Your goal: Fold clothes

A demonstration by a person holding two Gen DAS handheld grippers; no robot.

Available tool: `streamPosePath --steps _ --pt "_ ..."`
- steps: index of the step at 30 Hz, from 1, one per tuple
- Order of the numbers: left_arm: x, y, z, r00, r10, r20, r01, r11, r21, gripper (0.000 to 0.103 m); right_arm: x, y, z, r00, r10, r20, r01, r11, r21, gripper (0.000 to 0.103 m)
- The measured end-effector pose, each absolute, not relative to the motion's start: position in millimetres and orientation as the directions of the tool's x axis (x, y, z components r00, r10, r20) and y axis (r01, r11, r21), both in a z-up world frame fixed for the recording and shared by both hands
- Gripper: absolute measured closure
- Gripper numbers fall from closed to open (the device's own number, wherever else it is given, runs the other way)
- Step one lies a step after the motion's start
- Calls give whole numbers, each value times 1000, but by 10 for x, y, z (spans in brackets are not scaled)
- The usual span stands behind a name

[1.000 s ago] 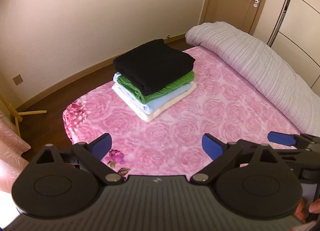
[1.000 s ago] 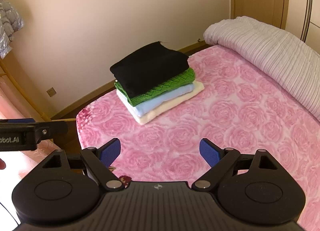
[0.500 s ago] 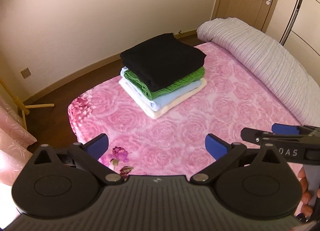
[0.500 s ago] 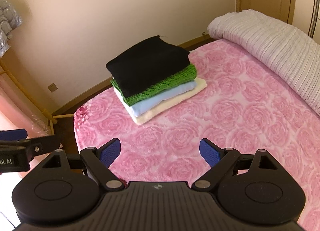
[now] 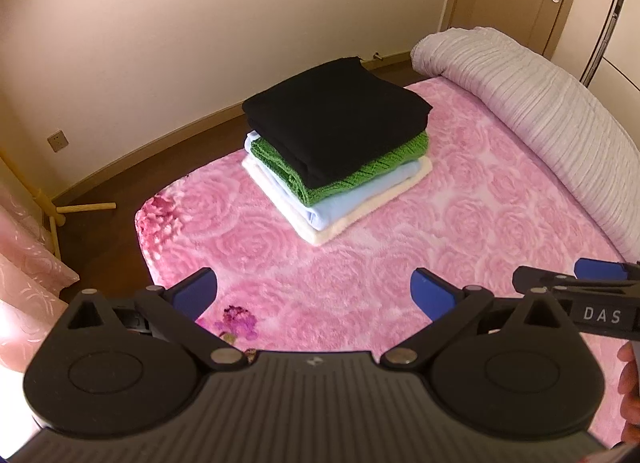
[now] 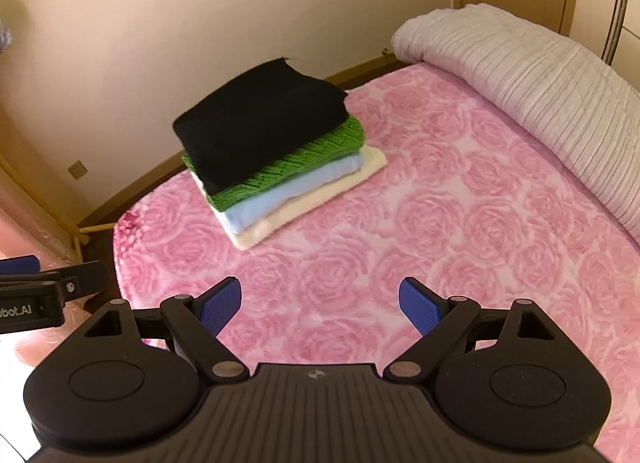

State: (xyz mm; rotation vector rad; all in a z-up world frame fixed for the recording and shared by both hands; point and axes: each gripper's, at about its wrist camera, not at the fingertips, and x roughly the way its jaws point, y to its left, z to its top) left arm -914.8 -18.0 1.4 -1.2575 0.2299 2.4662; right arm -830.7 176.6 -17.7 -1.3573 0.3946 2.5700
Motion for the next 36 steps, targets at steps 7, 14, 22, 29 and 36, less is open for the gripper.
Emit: streamPosePath --steps 7,14,22,29,36 --pt "-9251 -127 -38 -566 217 -795 -353 -936 -4 1 -8458 1819 -207 -534 76 -842 -322 -939 120 14" --pt "-9340 -65 -90 -566 222 -794 -349 -937 -13 1 -8584 1875 -216 -555 62 -830 -318 -937 142 14" --pt "-9463 14 -207 -534 230 -813 -351 -936 -34 1 -8703 1936 -263 -549 117 -828 -334 -938 89 14" --pt "-9562 87 -369 -497 219 -840 -354 -935 -35 1 -8785 1988 -358 -526 101 -844 -329 -940 93 14" --pt "-9621 118 -500 -466 211 -859 -359 -933 -34 1 -8902 1975 -523 -470 84 -878 -298 -952 68 14"
